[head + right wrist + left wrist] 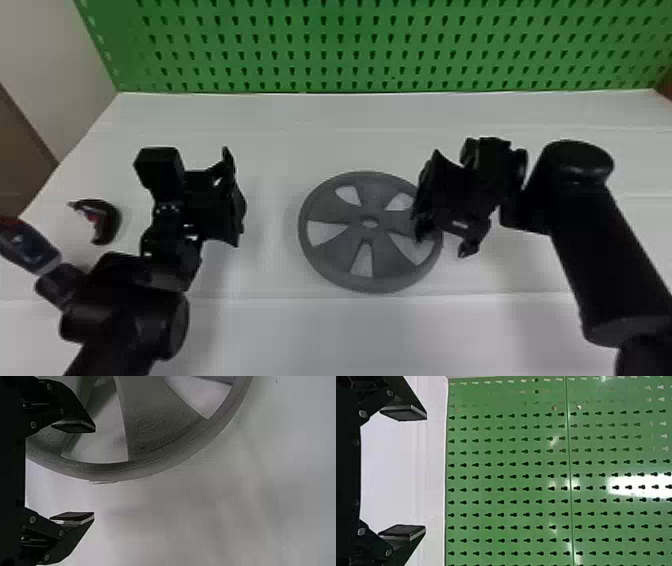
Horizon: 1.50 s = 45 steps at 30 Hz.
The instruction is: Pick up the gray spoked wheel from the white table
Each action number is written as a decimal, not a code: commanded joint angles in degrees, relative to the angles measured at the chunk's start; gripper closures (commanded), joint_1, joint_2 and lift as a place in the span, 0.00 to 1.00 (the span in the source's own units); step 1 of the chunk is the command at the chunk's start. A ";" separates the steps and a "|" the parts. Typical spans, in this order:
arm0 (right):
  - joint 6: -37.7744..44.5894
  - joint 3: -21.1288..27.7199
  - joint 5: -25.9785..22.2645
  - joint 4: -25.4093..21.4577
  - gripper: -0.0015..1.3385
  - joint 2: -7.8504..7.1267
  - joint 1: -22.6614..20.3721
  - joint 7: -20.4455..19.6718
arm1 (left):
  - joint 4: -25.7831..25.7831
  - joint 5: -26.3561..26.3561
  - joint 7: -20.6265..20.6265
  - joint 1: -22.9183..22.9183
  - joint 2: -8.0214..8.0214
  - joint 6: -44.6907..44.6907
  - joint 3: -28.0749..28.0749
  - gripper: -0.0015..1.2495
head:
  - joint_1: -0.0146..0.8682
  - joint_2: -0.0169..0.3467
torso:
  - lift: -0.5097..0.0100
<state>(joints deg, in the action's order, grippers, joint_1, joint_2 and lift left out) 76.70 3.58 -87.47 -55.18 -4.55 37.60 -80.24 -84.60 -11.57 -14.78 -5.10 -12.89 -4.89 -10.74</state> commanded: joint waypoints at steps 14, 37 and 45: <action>-0.32 -2.43 1.60 -3.62 0.36 0.15 -0.86 0.00 | 0.05 -0.03 0.01 0.00 -0.03 0.05 -0.16 0.21 | 0.93 0.17 | 0.79; -2.08 -4.72 -1.91 -2.57 0.36 -0.55 -0.69 -2.28 | 0.05 0.06 0.01 -0.26 -0.03 0.05 -0.25 0.21 | 0.93 0.17 | 0.79; -1.90 -4.54 -2.97 -1.51 0.38 -0.55 -0.42 -2.28 | 0.05 0.24 -0.07 -0.35 -0.03 0.05 -0.43 0.21 | 0.93 0.17 | 0.79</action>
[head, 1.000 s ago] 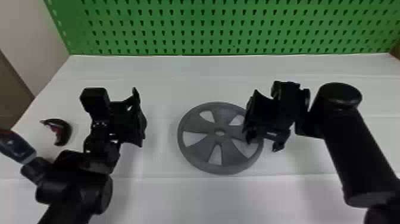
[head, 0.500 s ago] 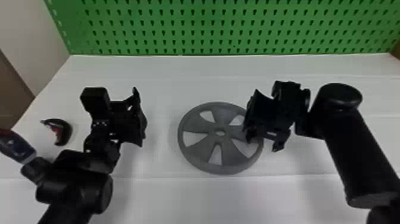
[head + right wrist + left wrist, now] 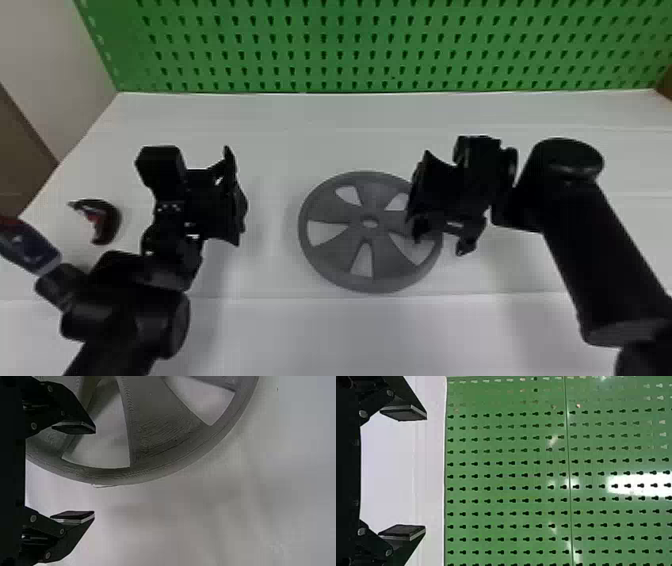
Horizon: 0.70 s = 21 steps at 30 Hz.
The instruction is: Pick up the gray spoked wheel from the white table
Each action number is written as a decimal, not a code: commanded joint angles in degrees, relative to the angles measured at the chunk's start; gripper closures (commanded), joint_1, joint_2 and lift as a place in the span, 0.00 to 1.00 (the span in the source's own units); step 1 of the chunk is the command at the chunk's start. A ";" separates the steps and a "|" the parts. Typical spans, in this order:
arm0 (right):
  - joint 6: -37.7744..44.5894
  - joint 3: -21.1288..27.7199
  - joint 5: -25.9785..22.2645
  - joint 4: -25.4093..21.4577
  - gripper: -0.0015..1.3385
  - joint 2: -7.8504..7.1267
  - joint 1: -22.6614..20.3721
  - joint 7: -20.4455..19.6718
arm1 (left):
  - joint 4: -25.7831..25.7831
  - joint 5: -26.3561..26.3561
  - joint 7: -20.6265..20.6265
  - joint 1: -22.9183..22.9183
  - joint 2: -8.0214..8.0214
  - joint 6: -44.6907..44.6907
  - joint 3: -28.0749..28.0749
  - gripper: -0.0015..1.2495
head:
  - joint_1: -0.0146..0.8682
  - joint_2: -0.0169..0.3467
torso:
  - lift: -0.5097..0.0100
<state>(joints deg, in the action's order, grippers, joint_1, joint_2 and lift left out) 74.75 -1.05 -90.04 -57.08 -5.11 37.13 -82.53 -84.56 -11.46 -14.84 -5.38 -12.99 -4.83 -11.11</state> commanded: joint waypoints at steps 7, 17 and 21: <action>-0.13 0.00 -0.66 0.74 0.38 0.18 -0.04 0.00 | 0.01 0.21 -0.01 -0.16 -0.02 0.00 -0.14 0.21 | 0.93 0.17 | 0.79; -0.04 -0.09 -1.10 1.27 0.38 0.10 0.23 0.00 | 0.01 0.21 -0.01 -0.16 -0.02 0.00 -0.14 0.21 | 0.93 0.17 | 0.79; 0.14 0.00 -1.19 1.62 0.38 0.10 0.23 0.00 | 0.01 0.21 -0.10 -0.25 -0.02 0.00 -0.14 0.21 | 0.93 0.17 | 0.79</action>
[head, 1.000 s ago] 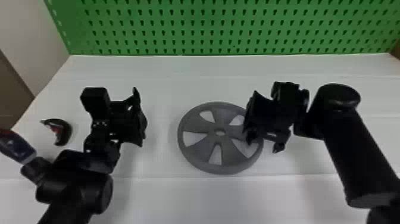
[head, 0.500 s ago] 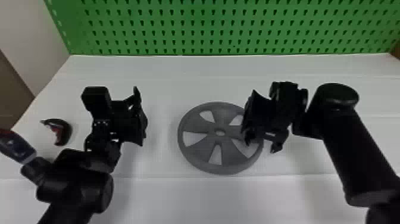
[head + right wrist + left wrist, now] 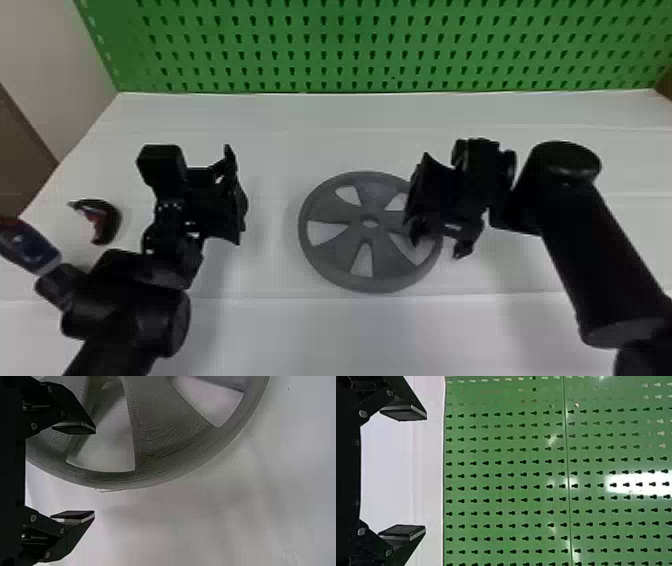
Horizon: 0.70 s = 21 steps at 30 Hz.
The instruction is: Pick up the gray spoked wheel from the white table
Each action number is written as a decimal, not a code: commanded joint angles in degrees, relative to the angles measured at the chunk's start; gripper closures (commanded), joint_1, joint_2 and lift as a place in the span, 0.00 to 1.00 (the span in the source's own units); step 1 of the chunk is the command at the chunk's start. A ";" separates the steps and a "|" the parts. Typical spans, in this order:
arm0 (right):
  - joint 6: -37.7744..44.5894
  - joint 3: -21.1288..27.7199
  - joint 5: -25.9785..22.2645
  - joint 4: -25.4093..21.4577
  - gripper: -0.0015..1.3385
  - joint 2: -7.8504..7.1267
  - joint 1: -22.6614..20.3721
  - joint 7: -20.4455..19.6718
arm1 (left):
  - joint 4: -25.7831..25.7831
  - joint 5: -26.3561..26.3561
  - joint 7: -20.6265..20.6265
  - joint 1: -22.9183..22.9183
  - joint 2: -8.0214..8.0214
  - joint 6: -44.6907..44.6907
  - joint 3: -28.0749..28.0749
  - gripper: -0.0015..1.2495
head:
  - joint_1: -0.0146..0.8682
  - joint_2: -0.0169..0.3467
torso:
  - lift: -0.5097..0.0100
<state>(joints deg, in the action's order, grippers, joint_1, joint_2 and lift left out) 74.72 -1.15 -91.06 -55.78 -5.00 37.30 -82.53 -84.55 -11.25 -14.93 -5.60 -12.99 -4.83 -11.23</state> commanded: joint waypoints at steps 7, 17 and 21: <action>0.33 0.27 -0.70 1.20 0.38 0.08 0.05 0.00 | 0.00 -0.09 -0.01 -0.02 -0.01 0.00 -0.02 0.21 | 0.93 0.17 | 0.79; -0.72 0.27 -0.79 1.28 0.57 0.43 -0.12 0.00 | 0.00 -0.09 -0.01 -0.02 -0.01 0.00 -0.02 0.21 | 0.93 0.17 | 0.79; -1.16 -0.17 -0.61 1.20 0.64 0.52 -0.12 0.00 | 0.00 -0.09 -0.01 -0.02 -0.01 0.00 -0.02 0.21 | 0.93 0.17 | 0.79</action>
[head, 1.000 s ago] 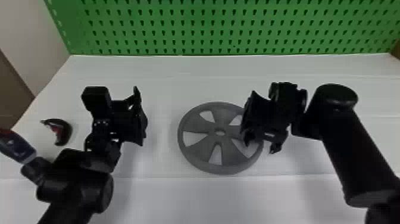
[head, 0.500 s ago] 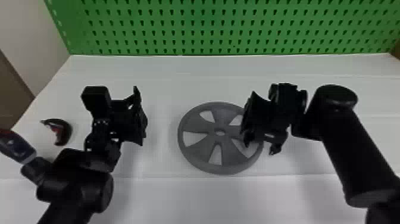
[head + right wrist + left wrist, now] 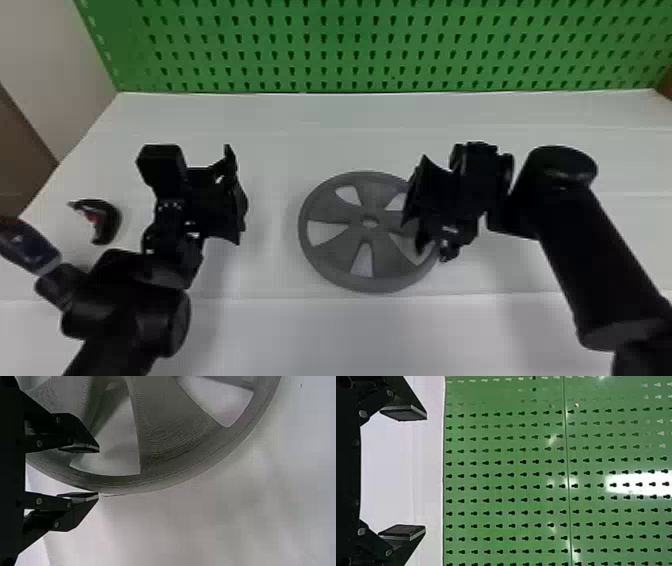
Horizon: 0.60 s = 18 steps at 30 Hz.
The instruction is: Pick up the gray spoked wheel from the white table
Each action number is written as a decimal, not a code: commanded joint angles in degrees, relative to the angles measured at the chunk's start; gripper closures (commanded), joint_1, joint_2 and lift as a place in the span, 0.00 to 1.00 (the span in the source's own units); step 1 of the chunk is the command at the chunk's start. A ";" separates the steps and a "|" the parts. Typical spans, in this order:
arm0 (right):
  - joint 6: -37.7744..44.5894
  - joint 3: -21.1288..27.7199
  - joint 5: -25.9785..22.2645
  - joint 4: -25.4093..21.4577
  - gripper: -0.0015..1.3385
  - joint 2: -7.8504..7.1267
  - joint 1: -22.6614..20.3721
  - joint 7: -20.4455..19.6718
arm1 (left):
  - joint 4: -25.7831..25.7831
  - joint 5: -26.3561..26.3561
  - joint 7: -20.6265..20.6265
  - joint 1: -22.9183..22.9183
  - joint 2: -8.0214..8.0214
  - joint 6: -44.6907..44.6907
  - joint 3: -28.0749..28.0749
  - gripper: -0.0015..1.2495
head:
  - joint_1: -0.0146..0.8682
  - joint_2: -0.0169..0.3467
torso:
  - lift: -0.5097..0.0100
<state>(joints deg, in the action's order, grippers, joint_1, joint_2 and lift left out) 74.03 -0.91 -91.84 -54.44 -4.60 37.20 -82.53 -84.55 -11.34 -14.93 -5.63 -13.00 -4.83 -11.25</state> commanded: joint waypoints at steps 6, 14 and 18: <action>-0.64 -0.41 0.88 -0.40 0.81 0.29 0.06 0.00 | 0.00 0.00 -0.01 0.09 -0.01 0.00 0.00 0.21 | 0.93 0.17 | 0.79; -0.73 -0.15 1.32 -0.58 0.81 0.38 0.15 0.00 | 0.00 0.00 0.08 0.09 -0.01 0.00 0.09 0.21 | 0.93 0.17 | 0.79; -0.73 -0.24 1.40 -0.58 0.81 0.38 0.15 0.00 | 0.00 0.00 -0.01 0.00 -0.01 0.00 0.09 0.21 | 0.93 0.17 | 0.79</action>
<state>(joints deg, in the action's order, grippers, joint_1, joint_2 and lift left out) 73.31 -1.10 -90.50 -55.02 -4.22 37.33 -82.53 -84.55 -11.34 -14.93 -5.53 -13.00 -4.83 -11.15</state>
